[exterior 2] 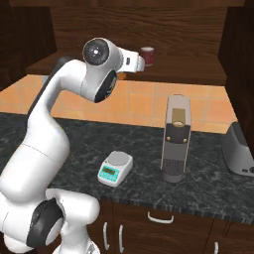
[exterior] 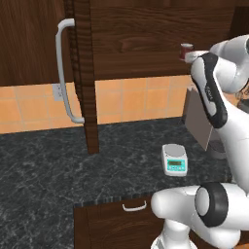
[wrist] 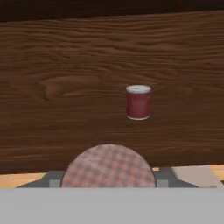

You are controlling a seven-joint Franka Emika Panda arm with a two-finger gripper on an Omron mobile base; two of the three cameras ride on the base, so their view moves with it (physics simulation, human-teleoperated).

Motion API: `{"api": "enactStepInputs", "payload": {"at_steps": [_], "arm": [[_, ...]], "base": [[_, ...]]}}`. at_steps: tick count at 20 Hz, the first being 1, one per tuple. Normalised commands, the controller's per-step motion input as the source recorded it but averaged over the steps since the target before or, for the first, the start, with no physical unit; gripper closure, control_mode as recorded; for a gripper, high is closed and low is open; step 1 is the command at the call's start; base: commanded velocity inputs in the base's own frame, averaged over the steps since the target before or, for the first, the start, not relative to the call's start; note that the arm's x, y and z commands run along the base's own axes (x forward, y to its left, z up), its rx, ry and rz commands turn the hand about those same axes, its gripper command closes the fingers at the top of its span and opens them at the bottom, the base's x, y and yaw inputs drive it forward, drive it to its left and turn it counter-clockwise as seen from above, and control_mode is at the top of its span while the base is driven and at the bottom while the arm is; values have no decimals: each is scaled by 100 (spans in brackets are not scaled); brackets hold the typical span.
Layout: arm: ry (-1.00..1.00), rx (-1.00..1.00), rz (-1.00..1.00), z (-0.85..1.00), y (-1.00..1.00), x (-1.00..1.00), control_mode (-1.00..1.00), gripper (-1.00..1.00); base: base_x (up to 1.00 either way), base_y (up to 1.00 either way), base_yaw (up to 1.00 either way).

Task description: Pick the jam and place it on the digital scale for weighing, and close the cabinet.

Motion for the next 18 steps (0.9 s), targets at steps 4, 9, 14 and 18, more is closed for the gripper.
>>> {"api": "enactStepInputs", "payload": {"at_steps": [4,9,14,18], "arm": [[-9,0,12,24,2,-100,-100,100],[-5,1,20,3,-1,-100,-100,100],[-1,9,32,-30,-1,-100,-100,100],[0,-4,37,-66,-1,-78,-100,100]], "base": [[0,0,0],[0,0,0],[0,0,0],[0,0,0]]}}
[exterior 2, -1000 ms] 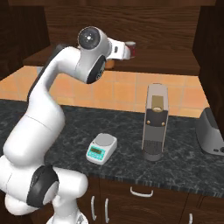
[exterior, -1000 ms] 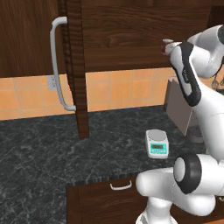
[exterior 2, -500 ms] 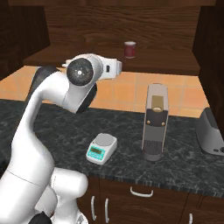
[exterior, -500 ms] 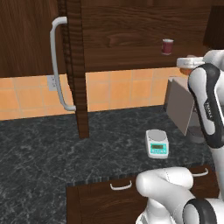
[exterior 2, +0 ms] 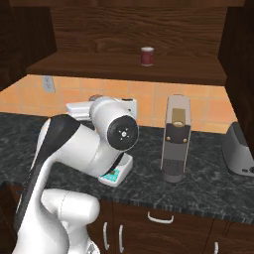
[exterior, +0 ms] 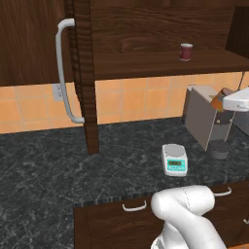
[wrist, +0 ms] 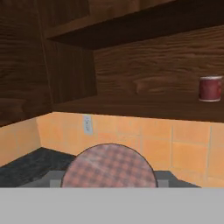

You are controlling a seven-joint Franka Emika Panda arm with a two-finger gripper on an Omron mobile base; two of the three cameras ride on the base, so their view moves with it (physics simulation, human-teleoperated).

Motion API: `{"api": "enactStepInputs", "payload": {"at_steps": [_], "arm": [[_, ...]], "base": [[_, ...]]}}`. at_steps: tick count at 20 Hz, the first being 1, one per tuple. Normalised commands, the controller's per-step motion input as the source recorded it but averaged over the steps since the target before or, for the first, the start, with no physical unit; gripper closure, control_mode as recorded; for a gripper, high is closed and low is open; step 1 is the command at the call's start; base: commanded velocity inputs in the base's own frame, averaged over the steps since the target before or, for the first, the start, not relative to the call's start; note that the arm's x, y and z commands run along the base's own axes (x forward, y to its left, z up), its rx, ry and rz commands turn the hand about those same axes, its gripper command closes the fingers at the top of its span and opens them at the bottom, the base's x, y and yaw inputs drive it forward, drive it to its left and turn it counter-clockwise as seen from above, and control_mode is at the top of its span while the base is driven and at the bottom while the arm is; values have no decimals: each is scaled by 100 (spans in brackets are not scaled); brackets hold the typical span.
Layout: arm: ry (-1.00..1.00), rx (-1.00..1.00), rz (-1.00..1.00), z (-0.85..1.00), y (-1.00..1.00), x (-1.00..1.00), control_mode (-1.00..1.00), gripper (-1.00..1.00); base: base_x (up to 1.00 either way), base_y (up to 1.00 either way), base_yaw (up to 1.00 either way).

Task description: Pick the jam and place it on the digital scale for weighing, and close the cabinet.

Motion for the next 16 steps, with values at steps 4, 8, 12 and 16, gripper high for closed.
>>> {"api": "enactStepInputs", "payload": {"at_steps": [4,8,12,16], "arm": [[0,-21,20,-98,10,-9,-100,100],[0,-16,12,-90,10,35,-100,100],[2,-9,6,-76,13,58,-100,100],[14,-4,0,-60,25,77,-100,100]], "base": [[0,0,0],[0,0,0],[0,0,0],[0,0,0]]}}
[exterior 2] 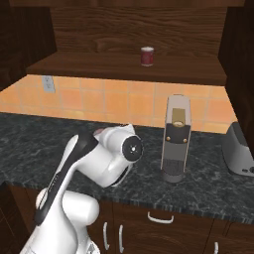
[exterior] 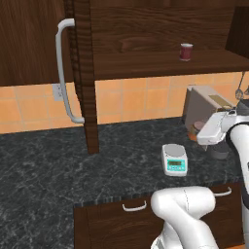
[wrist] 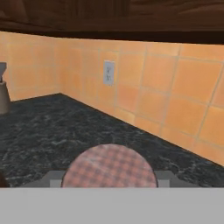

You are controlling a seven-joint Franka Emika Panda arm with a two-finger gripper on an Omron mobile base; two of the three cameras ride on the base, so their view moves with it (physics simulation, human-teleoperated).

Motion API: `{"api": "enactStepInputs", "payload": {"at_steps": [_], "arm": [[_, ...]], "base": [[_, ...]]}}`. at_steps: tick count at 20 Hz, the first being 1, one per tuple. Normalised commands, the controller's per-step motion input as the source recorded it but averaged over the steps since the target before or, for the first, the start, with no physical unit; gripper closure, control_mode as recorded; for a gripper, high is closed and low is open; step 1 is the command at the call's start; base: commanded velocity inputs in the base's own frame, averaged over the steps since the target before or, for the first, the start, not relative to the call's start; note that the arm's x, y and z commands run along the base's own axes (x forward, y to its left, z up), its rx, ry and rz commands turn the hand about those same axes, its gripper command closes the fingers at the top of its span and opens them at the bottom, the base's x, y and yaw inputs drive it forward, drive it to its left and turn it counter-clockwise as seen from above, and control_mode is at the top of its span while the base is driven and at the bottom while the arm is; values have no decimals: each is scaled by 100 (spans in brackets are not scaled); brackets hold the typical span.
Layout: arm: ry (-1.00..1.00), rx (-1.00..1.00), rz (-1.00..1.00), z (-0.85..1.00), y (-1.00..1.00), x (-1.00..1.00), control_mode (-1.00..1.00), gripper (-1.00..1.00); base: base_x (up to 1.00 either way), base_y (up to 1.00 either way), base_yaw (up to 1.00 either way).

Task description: Pick the jam and place it on the digital scale for weighing, and close the cabinet.

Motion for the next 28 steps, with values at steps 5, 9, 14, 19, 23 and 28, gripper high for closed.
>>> {"api": "enactStepInputs", "payload": {"at_steps": [5,9,14,19,23,28], "arm": [[23,-6,-1,-41,23,49,-100,100],[7,0,0,-34,0,21,-100,100],[0,0,0,-40,-3,4,-100,100],[0,-2,0,-43,0,17,-100,100],[0,0,0,-29,-18,19,-100,100],[2,0,0,-35,-11,20,-100,100]], "base": [[0,0,0],[0,0,0],[0,0,0],[0,0,0],[0,0,0],[0,0,0]]}}
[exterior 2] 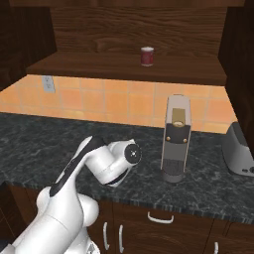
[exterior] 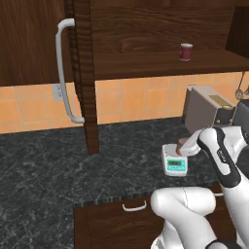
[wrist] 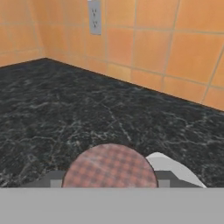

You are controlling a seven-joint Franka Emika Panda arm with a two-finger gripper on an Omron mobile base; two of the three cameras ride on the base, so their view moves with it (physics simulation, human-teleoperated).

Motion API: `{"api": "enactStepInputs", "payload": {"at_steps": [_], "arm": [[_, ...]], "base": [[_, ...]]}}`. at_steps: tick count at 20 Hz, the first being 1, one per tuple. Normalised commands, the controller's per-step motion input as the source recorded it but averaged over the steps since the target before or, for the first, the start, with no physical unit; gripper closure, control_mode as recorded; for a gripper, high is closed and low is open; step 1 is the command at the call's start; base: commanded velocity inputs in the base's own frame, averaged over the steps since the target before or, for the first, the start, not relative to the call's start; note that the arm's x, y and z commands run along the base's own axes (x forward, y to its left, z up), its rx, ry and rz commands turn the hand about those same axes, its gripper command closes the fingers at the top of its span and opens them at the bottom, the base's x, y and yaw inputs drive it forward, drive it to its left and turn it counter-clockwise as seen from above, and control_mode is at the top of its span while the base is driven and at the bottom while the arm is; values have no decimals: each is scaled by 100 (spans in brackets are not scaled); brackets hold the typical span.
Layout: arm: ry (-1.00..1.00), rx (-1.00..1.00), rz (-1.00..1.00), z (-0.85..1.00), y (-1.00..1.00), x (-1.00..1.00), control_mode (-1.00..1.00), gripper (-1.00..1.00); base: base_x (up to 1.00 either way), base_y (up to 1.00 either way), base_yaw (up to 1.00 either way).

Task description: Pick the jam and place it on the digital scale for weighing, and close the cabinet.

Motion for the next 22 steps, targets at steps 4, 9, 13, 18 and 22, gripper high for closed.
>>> {"api": "enactStepInputs", "payload": {"at_steps": [4,9,13,18,22], "arm": [[1,0,0,-33,-6,34,-100,100],[0,0,0,-26,-14,23,-100,100],[0,0,0,-8,-6,30,-100,100],[2,0,0,-2,-16,33,-100,100],[1,0,0,-25,-7,20,-100,100]], "base": [[0,0,0],[0,0,0],[0,0,0],[0,0,0],[0,0,0]]}}
